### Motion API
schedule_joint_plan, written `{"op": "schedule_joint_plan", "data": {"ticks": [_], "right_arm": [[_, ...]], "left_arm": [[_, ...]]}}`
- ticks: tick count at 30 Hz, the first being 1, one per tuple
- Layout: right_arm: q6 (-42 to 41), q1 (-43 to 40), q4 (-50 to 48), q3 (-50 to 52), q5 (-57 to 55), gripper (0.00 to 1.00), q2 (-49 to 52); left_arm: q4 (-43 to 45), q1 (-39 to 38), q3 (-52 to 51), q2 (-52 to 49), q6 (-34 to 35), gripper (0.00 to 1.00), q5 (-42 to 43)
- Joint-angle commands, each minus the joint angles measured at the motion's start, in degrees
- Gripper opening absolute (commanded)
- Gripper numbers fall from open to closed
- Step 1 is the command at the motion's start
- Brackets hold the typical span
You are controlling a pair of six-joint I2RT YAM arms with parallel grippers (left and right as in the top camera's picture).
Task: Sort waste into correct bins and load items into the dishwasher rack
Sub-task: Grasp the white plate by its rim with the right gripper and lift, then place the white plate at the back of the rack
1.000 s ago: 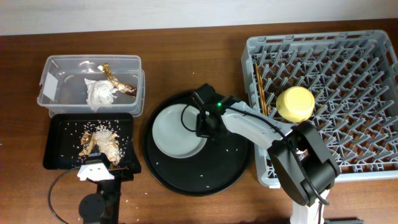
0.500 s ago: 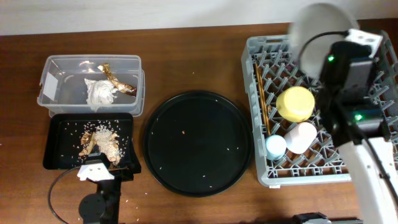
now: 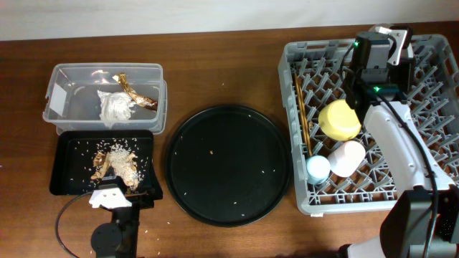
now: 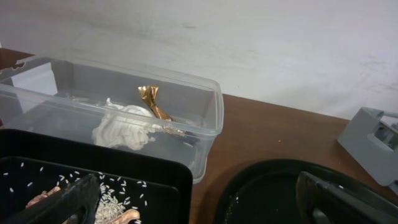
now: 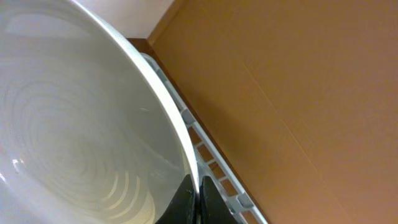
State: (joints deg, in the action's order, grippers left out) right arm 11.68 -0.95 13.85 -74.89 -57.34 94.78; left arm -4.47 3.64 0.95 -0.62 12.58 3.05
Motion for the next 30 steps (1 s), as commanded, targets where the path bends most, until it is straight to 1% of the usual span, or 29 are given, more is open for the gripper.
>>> {"op": "schedule_joint_plan", "data": {"ticks": [1, 2, 4, 7, 10, 13, 14, 15, 17, 19, 20, 21, 22, 23, 27, 29, 30], "right_arm": [[0.55, 2.43, -0.50, -0.37, 1.86, 0.04, -0.22], [1.33, 3.78, -0.96, -0.37, 1.88, 0.04, -0.22], [4.33, 5.95, -5.29, -0.37, 1.70, 0.04, -0.11], [9.03, 5.42, -11.43, -0.37, 1.22, 0.04, 0.87], [9.03, 6.67, -9.94, -0.37, 2.62, 0.04, 2.64], [9.05, 9.16, -9.11, -0.33, 2.71, 0.04, 6.67], [9.07, 9.66, -8.59, -0.33, 2.69, 0.09, 7.87], [9.05, 9.99, -8.26, -0.33, 2.43, 0.25, 8.59], [8.92, 11.74, -8.52, -0.48, -0.92, 0.45, 7.98], [9.09, 13.60, -8.46, -1.33, -3.67, 0.54, 5.64], [9.11, 14.69, -8.07, -1.64, -3.98, 0.57, 4.07], [9.07, 16.04, -7.13, -1.90, -3.98, 0.58, 1.66], [9.09, 16.72, -6.88, -1.90, -3.98, 0.51, 0.48], [9.07, 17.44, -6.25, -1.90, -4.02, 0.49, -1.27], [8.85, 19.54, -3.17, -1.92, -7.17, 0.49, -5.51], [8.85, 22.10, -0.92, -1.92, -8.09, 0.59, -8.02], [8.83, 23.58, 0.17, -1.92, -8.04, 0.62, -9.44]], "left_arm": [[0.13, -0.22, -0.44, 0.28, -1.14, 0.99, 0.20], [0.13, -0.22, -0.44, 0.28, -1.14, 0.99, 0.20], [0.13, -0.22, -0.44, 0.28, -1.14, 0.99, 0.20], [0.13, -0.22, -0.44, 0.28, -1.14, 0.99, 0.20], [0.13, -0.22, -0.44, 0.28, -1.14, 0.99, 0.20], [0.13, -0.22, -0.44, 0.28, -1.14, 0.99, 0.20], [0.13, -0.22, -0.44, 0.28, -1.14, 0.99, 0.20], [0.13, -0.22, -0.44, 0.28, -1.14, 0.99, 0.20], [0.13, -0.22, -0.44, 0.28, -1.14, 0.99, 0.22], [0.13, -0.22, -0.42, 0.28, -1.14, 0.99, 0.20], [0.13, -0.22, -0.44, 0.28, -1.14, 0.99, 0.20], [0.13, -0.22, -0.44, 0.28, -1.14, 0.99, 0.20], [0.13, -0.22, -0.44, 0.28, -1.14, 0.99, 0.20], [0.13, -0.22, -0.44, 0.28, -1.14, 0.99, 0.20], [0.13, -0.22, -0.44, 0.28, -1.14, 0.99, 0.20], [0.13, -0.22, -0.44, 0.28, -1.14, 0.99, 0.20], [0.13, -0.22, -0.44, 0.28, -1.14, 0.99, 0.22]]}}
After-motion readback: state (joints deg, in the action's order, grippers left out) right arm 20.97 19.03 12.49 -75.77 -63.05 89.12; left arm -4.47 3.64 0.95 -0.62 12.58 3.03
